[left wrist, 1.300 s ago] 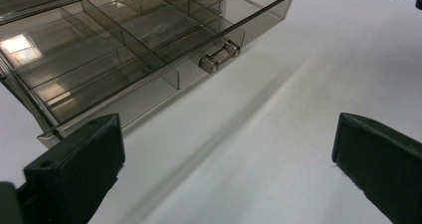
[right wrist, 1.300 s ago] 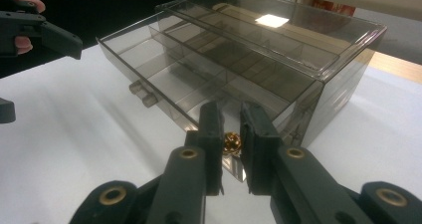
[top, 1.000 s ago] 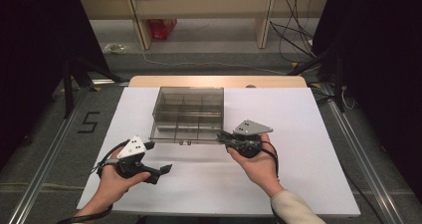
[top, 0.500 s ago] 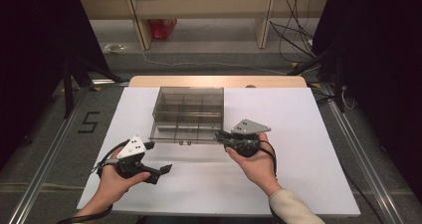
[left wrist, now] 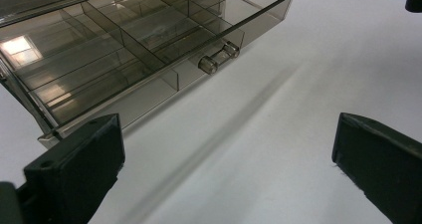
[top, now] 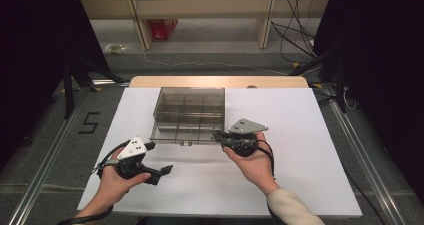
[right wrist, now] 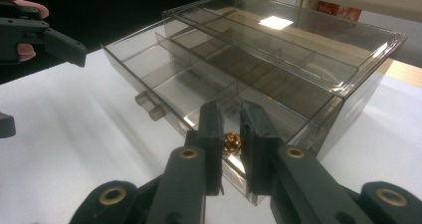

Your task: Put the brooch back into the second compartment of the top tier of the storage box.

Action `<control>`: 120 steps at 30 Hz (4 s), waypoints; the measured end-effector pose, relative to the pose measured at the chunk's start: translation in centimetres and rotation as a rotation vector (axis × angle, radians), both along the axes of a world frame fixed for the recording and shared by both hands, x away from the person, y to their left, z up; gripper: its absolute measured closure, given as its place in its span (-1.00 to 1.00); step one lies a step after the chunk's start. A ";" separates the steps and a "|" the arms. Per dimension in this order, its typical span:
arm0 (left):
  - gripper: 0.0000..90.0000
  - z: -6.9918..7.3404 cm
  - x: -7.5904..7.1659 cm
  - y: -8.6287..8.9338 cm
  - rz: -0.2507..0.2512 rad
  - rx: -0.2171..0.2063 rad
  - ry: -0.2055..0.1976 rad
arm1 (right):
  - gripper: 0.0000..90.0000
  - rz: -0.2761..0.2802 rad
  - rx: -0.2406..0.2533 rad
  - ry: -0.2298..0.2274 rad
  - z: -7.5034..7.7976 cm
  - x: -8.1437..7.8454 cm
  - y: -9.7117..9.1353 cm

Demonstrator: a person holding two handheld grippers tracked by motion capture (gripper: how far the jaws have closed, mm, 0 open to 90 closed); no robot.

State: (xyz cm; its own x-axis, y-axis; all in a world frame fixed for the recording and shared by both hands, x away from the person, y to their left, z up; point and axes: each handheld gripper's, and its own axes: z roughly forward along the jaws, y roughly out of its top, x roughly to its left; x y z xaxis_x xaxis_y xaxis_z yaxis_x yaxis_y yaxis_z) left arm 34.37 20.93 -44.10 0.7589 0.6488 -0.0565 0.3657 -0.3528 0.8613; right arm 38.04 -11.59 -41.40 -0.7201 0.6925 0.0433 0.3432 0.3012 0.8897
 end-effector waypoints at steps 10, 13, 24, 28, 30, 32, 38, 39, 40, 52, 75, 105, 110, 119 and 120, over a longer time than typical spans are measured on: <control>-1.00 0.0 0.0 0.0 0.000 0.000 0.000 | 0.79 0.009 -0.003 0.001 -0.1 0.2 0.6; -1.00 0.0 0.0 0.0 -0.001 -0.001 0.001 | 0.79 0.011 -0.003 0.000 -0.1 0.3 0.7; -1.00 0.0 0.0 0.0 -0.002 -0.001 0.001 | 0.79 0.010 -0.001 0.002 -0.2 0.5 0.9; -1.00 0.0 0.0 0.0 -0.003 0.002 0.001 | 0.79 0.011 0.001 0.002 -0.2 0.6 1.1; -1.00 0.0 0.0 0.0 -0.002 -0.001 0.001 | 0.79 0.013 0.000 0.001 -0.2 0.6 1.1; -1.00 0.0 0.0 0.0 -0.003 0.000 0.001 | 0.79 0.015 0.000 0.003 -0.1 0.6 1.2; -1.00 -0.1 0.0 0.0 -0.004 0.004 0.002 | 0.79 0.015 0.003 0.002 -0.1 0.8 1.5; -1.00 -0.1 0.0 -0.1 -0.004 0.004 0.003 | 0.79 0.015 0.003 0.001 -0.1 0.8 1.5; -1.00 -0.1 0.0 -0.1 -0.004 0.004 0.002 | 0.79 0.016 0.003 0.002 -0.2 0.8 1.5; -1.00 -0.2 0.0 -0.1 -0.005 0.002 0.002 | 0.79 0.023 0.003 0.003 -0.1 1.0 2.0; -1.00 -0.2 0.1 -0.1 -0.005 0.000 0.004 | 0.79 0.038 0.003 0.005 -0.2 1.4 3.1; -1.00 -0.2 0.0 -0.1 -0.006 0.001 0.003 | 0.79 0.048 0.006 0.009 -0.3 2.0 4.2; -1.00 -0.2 0.0 -0.1 -0.006 0.002 0.003 | 0.79 0.053 0.007 0.010 -0.3 2.1 4.5; -1.00 -0.2 0.0 -0.1 -0.006 0.001 0.004 | 0.79 0.055 0.011 0.012 -0.3 2.3 4.9; -1.00 -0.2 0.0 0.0 -0.006 0.001 0.004 | 0.79 0.055 0.012 0.011 -0.3 2.3 4.9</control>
State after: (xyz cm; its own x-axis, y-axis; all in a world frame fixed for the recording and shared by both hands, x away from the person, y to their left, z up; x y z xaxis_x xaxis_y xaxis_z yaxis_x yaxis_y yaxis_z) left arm 34.42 20.88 -44.26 0.7628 0.6440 -0.0589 0.3672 -0.3564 0.8592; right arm 40.37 -6.65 -41.74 -0.7565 0.6513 0.0597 0.3366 0.3095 0.8893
